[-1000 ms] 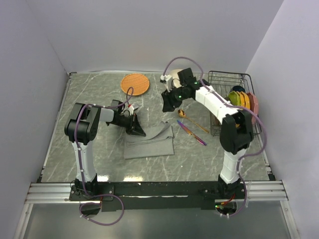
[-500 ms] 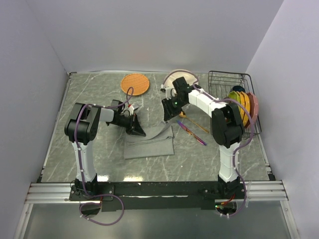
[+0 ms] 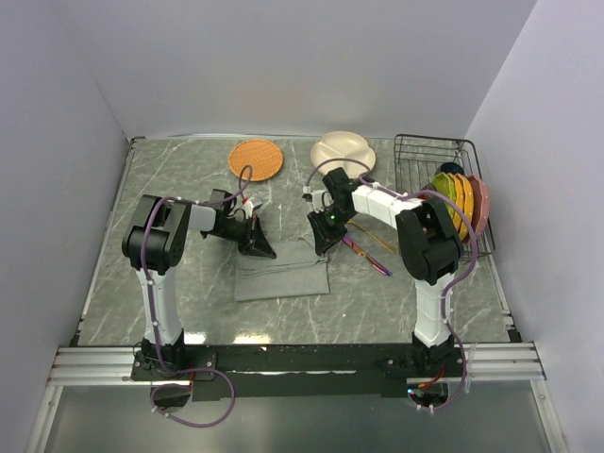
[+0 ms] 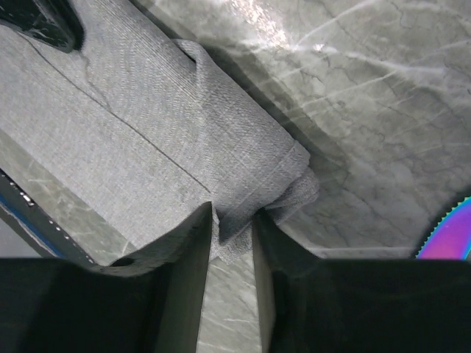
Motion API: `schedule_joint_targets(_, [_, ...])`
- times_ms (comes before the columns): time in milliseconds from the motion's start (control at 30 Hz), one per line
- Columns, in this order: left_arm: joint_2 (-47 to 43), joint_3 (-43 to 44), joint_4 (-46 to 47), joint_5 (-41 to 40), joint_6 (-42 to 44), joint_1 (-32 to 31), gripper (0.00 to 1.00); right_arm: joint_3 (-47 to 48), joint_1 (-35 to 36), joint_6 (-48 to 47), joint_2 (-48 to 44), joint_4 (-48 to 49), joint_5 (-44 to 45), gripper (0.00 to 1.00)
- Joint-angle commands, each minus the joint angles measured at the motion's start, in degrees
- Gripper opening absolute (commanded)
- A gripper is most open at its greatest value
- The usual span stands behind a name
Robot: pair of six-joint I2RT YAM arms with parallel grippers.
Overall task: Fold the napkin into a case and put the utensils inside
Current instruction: Smooth out the 2/3-rectangle-folded napkin at the center of the board.
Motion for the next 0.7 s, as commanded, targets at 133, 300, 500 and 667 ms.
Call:
schedule_joint_targets(133, [0.11,-2.12,-1.02,-9.05,0.7,0.07,0.02,-1.25,0.02,0.59,-4.21,0.4,-0.8,0.05])
schedule_joint_targets(300, [0.11,-3.18,0.56,-9.58,-0.7,0.16,0.02,0.25,0.46,3.22,-8.24,-0.93,-2.3,0.0])
schedule_joint_targets(500, [-0.76,-3.35,1.62,-8.61,-2.11,0.25,0.04,-3.17,2.57,4.81,-6.33,0.37,-1.25,0.0])
schedule_joint_targets(667, [-3.92,-4.32,4.07,-6.5,-3.69,1.39,0.16,-3.71,3.01,5.25,-3.16,1.27,2.17,0.0])
